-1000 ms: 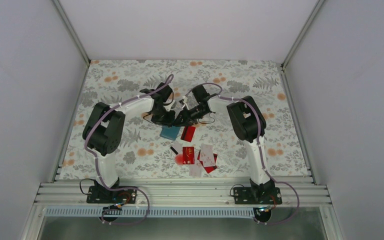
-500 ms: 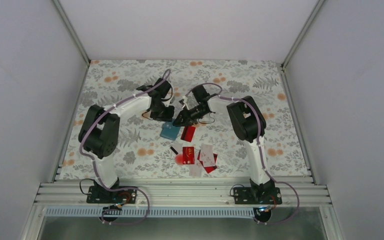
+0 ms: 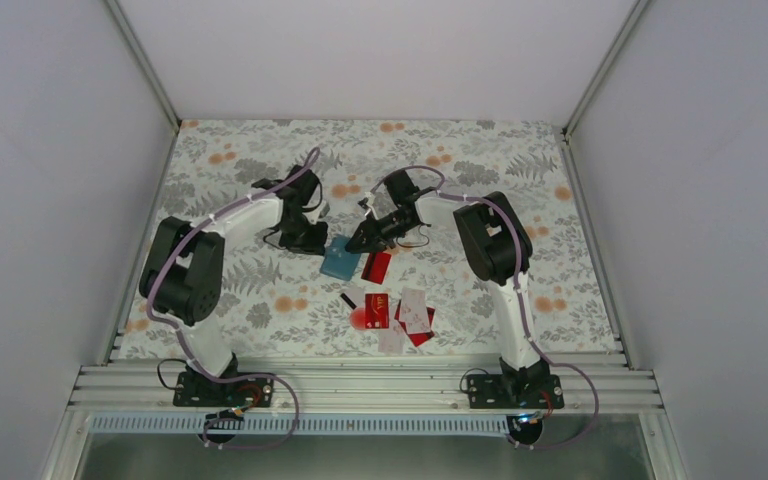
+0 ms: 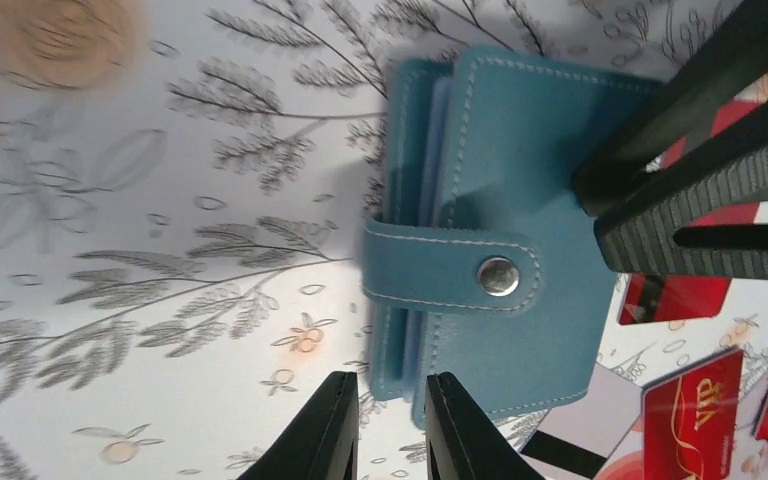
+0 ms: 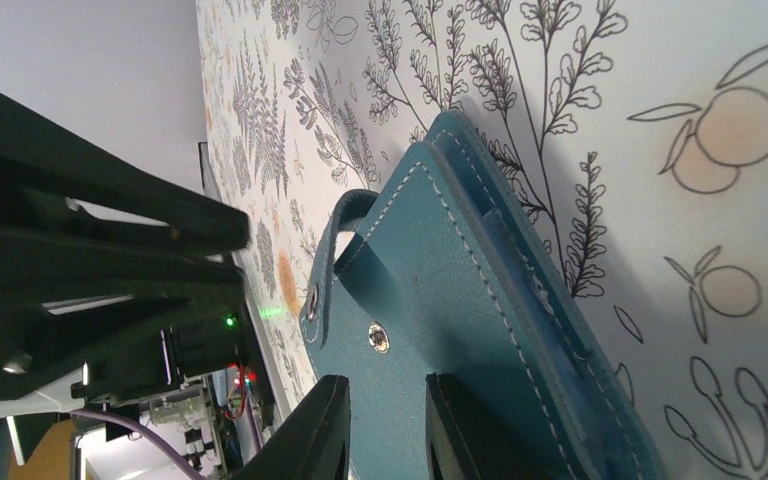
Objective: Put the credit cards into the card holder
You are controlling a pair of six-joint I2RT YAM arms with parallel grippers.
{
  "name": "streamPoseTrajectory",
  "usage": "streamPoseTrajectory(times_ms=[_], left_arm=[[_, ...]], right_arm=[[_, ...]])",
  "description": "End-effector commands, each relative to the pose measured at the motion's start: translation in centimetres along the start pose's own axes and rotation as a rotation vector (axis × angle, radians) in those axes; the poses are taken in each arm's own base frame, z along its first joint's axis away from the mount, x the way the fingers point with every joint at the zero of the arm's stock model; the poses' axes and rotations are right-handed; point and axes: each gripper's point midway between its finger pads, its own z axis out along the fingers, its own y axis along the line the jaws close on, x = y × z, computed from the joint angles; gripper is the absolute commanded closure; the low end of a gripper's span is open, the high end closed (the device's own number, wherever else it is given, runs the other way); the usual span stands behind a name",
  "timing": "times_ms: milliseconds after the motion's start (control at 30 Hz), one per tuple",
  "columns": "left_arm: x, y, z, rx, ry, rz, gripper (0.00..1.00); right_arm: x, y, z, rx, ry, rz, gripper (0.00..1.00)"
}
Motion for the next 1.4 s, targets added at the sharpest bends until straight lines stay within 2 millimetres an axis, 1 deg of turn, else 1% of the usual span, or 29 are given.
streamPoseTrajectory(times_ms=[0,100,200,300,533,667,733,867,1033,1367], left_arm=[[-0.4,-1.9,1.6,0.121,0.013,0.048,0.81],[-1.3,-2.4,1.8,0.144,0.004,0.046,0.81],[-1.7,-2.5,2.0,0.145,0.006,0.043,0.82],[-1.9,-2.3,1.7,0.126,-0.001,0.047,0.84],[-1.4,-1.6,1.2,0.088,0.006,0.073,0.85],[-2.2,-1.4,0.7,0.076,-0.019,0.074,0.86],[-2.4,-1.2,0.9,0.074,-0.019,0.07,0.86],[-3.1,-1.8,0.6,0.105,-0.043,0.083,0.85],[-2.8,-1.8,1.6,0.117,-0.017,0.093,0.85],[-2.2,-2.0,2.7,0.154,0.009,0.089,0.85]], right_arm=[[1.3,-5.3,1.2,0.159,0.018,0.103,0.79],[1.3,-5.2,1.4,0.164,0.021,0.098,0.79],[1.2,-5.2,1.7,0.18,0.02,0.092,0.79],[1.2,-5.5,1.9,0.205,0.022,0.09,0.8],[1.2,-6.0,2.1,0.228,0.021,0.099,0.8],[1.1,-6.2,2.1,0.23,0.019,0.104,0.8],[1.1,-6.2,2.2,0.229,0.02,0.108,0.8],[1.1,-6.2,2.3,0.23,0.02,0.11,0.8],[1.2,-6.3,2.3,0.231,0.023,0.114,0.81],[1.1,-6.3,2.7,0.235,0.027,0.114,0.81]])
